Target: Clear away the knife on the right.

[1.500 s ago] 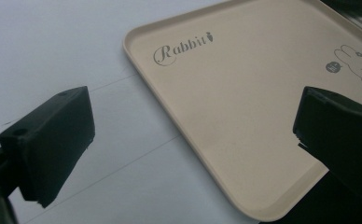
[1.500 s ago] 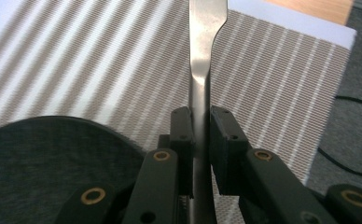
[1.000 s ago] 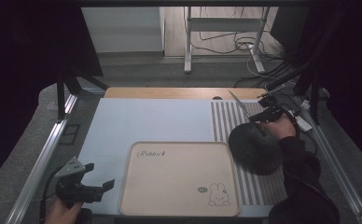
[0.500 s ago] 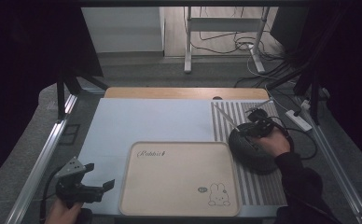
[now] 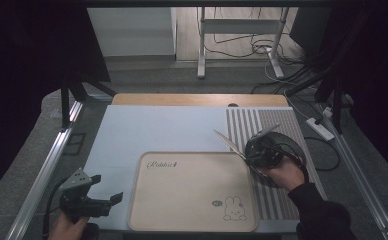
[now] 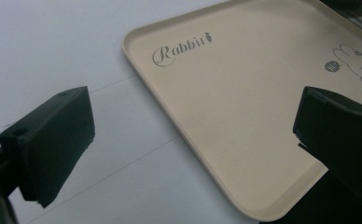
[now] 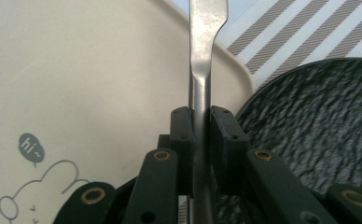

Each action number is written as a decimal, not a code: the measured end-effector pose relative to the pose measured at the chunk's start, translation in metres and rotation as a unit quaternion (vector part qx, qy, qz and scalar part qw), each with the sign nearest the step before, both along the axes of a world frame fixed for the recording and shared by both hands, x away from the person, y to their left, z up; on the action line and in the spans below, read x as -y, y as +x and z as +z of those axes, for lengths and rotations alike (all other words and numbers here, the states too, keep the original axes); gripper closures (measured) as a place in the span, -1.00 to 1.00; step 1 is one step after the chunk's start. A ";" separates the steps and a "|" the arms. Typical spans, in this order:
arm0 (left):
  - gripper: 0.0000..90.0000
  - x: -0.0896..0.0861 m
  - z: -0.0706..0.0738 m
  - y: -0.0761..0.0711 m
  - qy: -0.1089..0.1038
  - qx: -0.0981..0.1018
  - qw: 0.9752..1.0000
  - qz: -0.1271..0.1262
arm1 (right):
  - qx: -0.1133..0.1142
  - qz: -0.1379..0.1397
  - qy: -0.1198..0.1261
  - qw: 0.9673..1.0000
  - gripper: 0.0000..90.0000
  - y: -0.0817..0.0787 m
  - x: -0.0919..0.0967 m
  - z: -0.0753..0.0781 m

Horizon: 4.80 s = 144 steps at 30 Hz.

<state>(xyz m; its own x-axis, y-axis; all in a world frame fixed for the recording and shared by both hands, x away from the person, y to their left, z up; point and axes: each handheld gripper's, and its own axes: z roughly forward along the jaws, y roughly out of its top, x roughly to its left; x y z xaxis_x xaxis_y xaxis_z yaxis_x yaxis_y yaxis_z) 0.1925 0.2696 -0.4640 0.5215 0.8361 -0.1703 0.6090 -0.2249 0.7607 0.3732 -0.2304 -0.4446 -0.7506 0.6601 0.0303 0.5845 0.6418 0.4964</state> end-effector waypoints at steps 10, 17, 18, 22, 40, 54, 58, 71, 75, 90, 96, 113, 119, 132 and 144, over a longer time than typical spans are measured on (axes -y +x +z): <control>-1.00 -0.001 0.000 0.001 -0.003 -0.002 1.000 0.002 | -0.022 0.006 -0.002 1.000 0.77 -0.028 -0.026 -0.007; -1.00 -0.001 0.000 0.001 -0.003 -0.001 1.000 0.002 | -0.036 0.020 -0.020 0.999 0.77 -0.044 -0.043 -0.020; -1.00 0.000 0.000 0.001 -0.003 -0.001 1.000 0.002 | -0.039 0.020 -0.024 0.999 0.77 -0.046 -0.044 -0.023; -1.00 0.000 0.000 0.001 -0.003 -0.001 1.000 0.002 | -0.045 0.024 -0.039 0.998 0.77 -0.048 -0.049 -0.032; -1.00 0.000 0.000 0.001 -0.001 -0.003 1.000 0.001 | -0.047 0.059 -0.031 0.997 0.57 -0.048 -0.064 -0.034; -1.00 0.000 -0.001 0.001 0.003 -0.006 1.000 0.001 | -0.035 0.153 -0.048 0.986 0.99 -0.025 -0.117 -0.053; -0.99 0.001 0.000 0.001 0.006 -0.004 1.000 0.000 | -0.033 0.154 -0.060 0.986 0.99 -0.019 -0.121 -0.058; -0.99 0.002 0.000 0.000 0.008 -0.003 1.000 -0.002 | -0.026 0.120 -0.089 0.988 0.99 -0.016 -0.091 -0.054; -0.99 0.002 0.000 0.001 0.008 -0.002 1.000 -0.003 | -0.031 0.110 -0.088 0.990 0.99 -0.018 -0.079 -0.053; -0.99 0.002 0.000 0.001 0.006 -0.002 1.000 -0.003 | -0.050 0.077 -0.090 0.992 0.99 -0.024 -0.047 -0.051; -0.99 0.001 0.000 0.001 0.005 -0.002 1.000 -0.003 | -0.059 0.060 -0.076 0.994 0.99 -0.025 -0.031 -0.050; -0.98 0.000 0.000 0.001 0.001 -0.001 1.000 -0.006 | 0.006 0.041 0.017 0.999 -0.24 -0.033 -0.015 -0.018; -0.98 0.000 0.000 0.001 0.001 -0.002 1.000 -0.005 | 0.039 0.010 0.044 0.998 -0.77 -0.045 0.005 -0.006; -0.98 0.000 0.000 0.001 0.000 -0.002 1.000 -0.004 | 0.073 -0.039 0.068 0.994 -1.00 -0.071 0.044 -0.002; -0.98 0.000 0.000 0.001 -0.003 -0.003 1.000 -0.001 | 0.095 -0.108 0.103 0.984 -1.00 -0.095 0.082 0.000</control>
